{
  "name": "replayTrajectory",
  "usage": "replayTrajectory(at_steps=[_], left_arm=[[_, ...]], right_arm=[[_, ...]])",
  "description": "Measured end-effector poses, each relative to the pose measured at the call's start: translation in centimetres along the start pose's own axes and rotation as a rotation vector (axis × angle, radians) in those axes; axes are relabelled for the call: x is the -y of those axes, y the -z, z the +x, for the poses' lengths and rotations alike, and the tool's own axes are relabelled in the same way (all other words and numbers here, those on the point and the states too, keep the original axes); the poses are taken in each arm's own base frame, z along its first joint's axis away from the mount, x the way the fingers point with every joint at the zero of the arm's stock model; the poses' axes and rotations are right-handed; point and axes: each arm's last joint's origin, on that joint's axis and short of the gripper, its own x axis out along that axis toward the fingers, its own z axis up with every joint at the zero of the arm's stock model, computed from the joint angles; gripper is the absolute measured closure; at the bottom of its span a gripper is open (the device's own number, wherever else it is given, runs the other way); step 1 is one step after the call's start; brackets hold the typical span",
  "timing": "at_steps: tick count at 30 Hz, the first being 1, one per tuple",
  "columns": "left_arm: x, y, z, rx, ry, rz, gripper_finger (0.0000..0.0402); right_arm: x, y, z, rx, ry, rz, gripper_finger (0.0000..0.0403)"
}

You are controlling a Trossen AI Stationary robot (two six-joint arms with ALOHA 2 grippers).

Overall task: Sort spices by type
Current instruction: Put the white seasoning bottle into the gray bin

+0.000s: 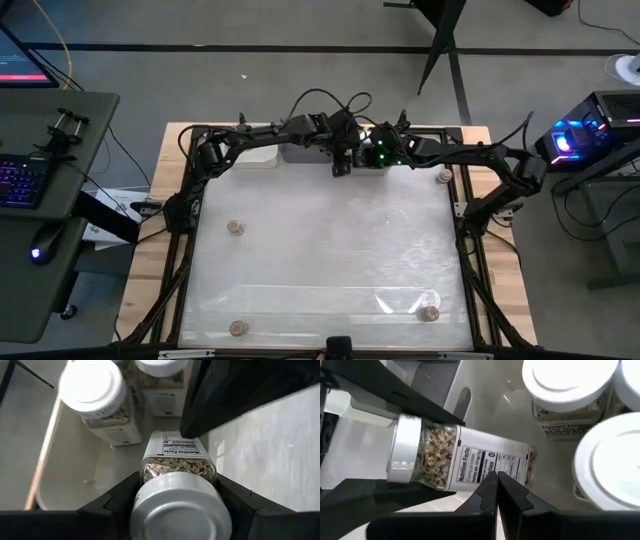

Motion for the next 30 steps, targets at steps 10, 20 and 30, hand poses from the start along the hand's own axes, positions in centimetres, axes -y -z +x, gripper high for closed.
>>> replayTrajectory(at_steps=[10,20,30], left_arm=[[0.0,0.1,0.7,0.048,-0.003,0.002,0.0196],[0.0,-0.1,0.6,0.069,0.000,0.021,0.0126],[-1.2,-1.2,-2.4,0.092,-0.045,0.026,0.0119]], right_arm=[[0.3,0.0,0.2,-0.004,0.024,-0.011,0.0403],[0.5,0.0,0.6,-0.022,0.018,-0.007,0.0403],[0.7,-1.1,-1.3,0.020,-0.006,-0.035,0.0403]])
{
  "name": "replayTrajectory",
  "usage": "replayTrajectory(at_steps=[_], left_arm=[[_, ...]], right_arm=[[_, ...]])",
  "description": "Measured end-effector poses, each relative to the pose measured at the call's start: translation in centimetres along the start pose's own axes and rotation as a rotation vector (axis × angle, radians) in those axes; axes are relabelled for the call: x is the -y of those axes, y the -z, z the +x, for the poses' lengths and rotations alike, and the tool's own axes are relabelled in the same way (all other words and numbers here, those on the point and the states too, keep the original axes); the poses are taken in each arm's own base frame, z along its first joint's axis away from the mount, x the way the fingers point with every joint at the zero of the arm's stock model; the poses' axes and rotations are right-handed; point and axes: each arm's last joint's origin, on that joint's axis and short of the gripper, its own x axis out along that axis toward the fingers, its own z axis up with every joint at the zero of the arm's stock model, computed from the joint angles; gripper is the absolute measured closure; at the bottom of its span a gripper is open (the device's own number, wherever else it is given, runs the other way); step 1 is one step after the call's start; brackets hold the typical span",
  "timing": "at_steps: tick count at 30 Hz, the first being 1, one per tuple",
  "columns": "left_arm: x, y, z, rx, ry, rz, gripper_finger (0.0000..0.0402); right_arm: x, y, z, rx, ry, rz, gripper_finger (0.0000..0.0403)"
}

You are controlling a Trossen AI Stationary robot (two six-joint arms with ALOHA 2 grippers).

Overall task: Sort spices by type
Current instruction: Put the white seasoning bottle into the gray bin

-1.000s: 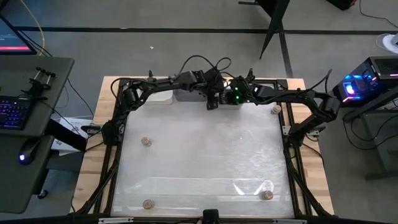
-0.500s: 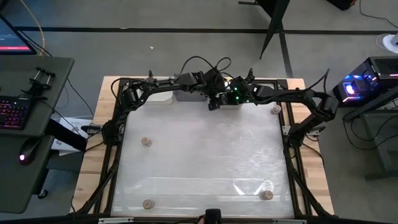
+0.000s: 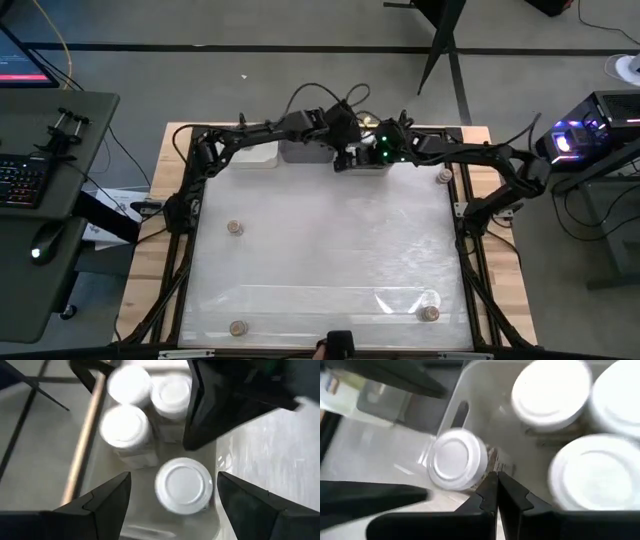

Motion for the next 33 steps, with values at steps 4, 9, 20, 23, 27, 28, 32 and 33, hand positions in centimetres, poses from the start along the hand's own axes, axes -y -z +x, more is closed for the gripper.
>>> replayTrajectory(at_steps=[4,9,20,23,27,28,32,33], left_arm=[[-1.6,-0.6,-2.6,0.011,-0.034,-0.020,0.0119],[-4.4,0.5,-7.3,-0.042,-0.049,-0.124,0.0119],[-8.4,5.5,-12.6,0.057,0.112,-0.496,0.0119],[-7.7,6.1,-13.4,0.103,0.108,-0.515,0.0119],[-6.5,6.4,-14.6,0.167,0.106,-0.533,0.0119],[-6.2,6.4,-14.9,0.178,0.107,-0.540,0.0119],[-5.4,6.1,-16.6,0.211,0.108,-0.537,0.0119],[-5.3,6.1,-17.1,0.221,0.105,-0.534,0.0119]], right_arm=[[0.5,-1.0,-1.8,0.039,-0.004,-0.002,0.0403],[0.0,-1.9,-2.9,0.068,-0.139,-0.011,0.0403],[-3.4,-2.9,-0.5,-0.013,-0.246,-0.103,0.0403],[-3.1,-2.8,0.6,-0.103,-0.139,-0.141,0.0403],[-3.6,-3.3,1.2,-0.110,-0.143,-0.169,0.0403],[-3.6,-3.3,1.3,-0.114,-0.140,-0.171,0.0403],[-3.2,-2.9,1.5,-0.133,-0.104,-0.181,0.0403],[-3.1,-2.9,1.5,-0.134,-0.088,-0.187,0.0403]])
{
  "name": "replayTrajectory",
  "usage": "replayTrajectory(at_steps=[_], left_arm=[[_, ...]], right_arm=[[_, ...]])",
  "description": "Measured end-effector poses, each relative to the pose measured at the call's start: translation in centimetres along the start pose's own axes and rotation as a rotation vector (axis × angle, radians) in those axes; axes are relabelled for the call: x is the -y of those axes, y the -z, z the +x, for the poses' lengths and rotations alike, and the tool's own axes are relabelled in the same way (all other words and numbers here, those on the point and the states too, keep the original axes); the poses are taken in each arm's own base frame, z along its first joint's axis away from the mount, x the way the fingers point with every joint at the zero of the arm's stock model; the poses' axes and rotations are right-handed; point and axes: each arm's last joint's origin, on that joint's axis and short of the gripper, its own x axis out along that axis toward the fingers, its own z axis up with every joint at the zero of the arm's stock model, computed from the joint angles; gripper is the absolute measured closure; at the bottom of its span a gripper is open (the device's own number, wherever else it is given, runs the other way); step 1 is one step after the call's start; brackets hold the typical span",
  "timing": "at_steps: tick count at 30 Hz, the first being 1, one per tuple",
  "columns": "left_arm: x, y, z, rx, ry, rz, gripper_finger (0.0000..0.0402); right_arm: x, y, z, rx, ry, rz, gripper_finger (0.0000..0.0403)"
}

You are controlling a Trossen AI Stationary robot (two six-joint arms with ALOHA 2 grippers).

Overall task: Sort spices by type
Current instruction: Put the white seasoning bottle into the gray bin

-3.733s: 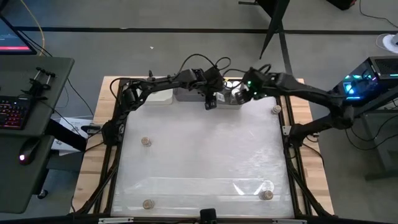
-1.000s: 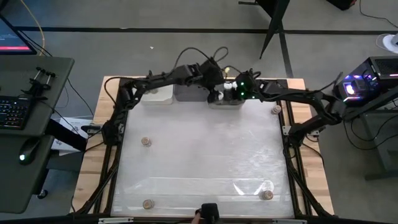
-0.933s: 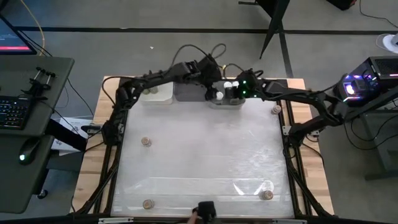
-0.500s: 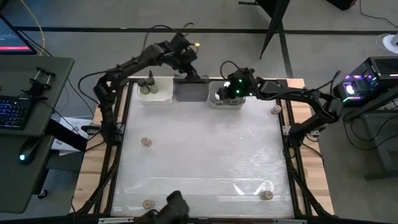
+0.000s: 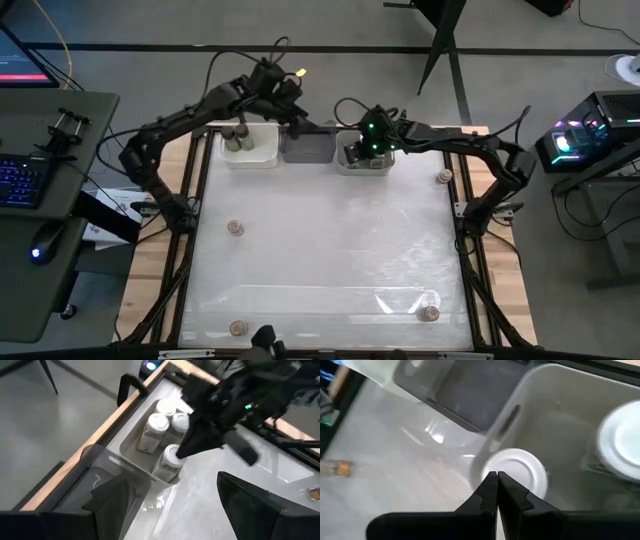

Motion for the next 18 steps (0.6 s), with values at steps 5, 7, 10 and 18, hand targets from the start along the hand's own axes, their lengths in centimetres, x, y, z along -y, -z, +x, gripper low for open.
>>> replayTrajectory(at_steps=[5,7,10,18], left_arm=[[0.8,-0.3,-1.6,0.041,-0.006,0.019,0.0119],[0.9,-0.4,-1.9,0.050,-0.007,0.022,0.0119],[1.0,-0.4,-2.0,0.049,-0.008,0.022,0.0119],[0.9,-0.1,-2.0,0.020,-0.012,0.039,0.0119]], right_arm=[[0.3,0.3,-0.1,-0.021,0.053,-0.023,0.0403],[0.3,0.3,-0.1,-0.021,0.065,-0.022,0.0403],[0.4,0.3,-0.3,-0.017,0.079,-0.023,0.0403],[0.6,0.4,-1.4,-0.043,0.208,-0.024,0.0403]])
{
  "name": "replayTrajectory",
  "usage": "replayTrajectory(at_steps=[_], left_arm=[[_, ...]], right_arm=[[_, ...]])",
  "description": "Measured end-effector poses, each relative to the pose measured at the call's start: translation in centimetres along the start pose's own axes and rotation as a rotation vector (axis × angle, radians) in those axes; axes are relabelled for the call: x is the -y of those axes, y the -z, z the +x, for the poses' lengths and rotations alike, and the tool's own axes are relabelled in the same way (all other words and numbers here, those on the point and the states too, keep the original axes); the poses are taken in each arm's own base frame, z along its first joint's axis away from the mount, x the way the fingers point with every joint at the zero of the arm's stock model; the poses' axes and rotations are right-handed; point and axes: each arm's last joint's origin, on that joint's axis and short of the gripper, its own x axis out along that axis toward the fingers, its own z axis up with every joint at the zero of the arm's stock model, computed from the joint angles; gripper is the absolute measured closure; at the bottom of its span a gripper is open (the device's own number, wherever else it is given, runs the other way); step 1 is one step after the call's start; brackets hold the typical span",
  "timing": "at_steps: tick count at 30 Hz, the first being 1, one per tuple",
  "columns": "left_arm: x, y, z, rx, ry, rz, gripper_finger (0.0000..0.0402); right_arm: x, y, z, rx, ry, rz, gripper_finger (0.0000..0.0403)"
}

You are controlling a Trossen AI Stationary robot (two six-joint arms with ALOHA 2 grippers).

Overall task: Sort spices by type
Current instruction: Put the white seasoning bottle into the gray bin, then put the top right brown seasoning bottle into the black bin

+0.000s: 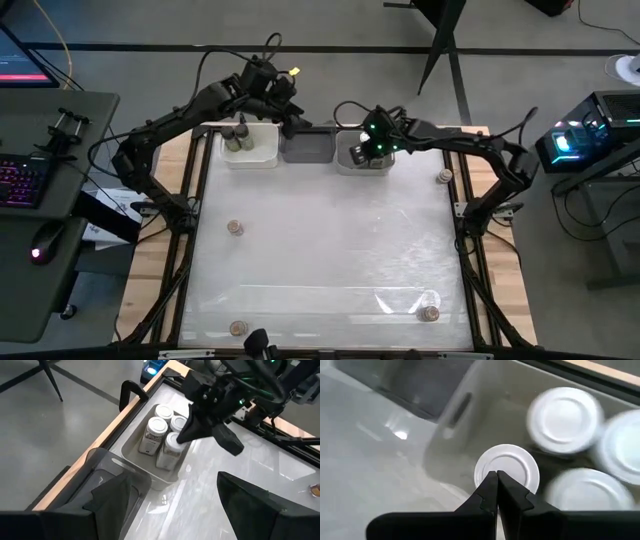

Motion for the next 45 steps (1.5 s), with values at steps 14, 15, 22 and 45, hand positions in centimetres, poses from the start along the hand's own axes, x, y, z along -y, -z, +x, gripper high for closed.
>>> replayTrajectory(at_steps=[14,15,22,45], left_arm=[[-0.1,0.1,0.0,-0.006,-0.002,0.023,0.0119],[-0.1,0.1,0.0,-0.012,-0.002,0.026,0.0119],[0.1,0.3,-0.7,-0.026,0.057,0.093,0.0119],[3.3,1.4,-4.6,-0.100,0.297,0.011,0.0119]], right_arm=[[-0.5,-1.4,-1.5,0.095,0.039,0.102,0.0403],[-0.6,-1.6,-1.8,0.117,0.023,0.102,0.0403],[-0.1,-2.8,-1.8,0.178,-0.029,0.126,0.0403],[-1.3,-3.2,-2.0,0.209,-0.168,-0.057,0.0403]])
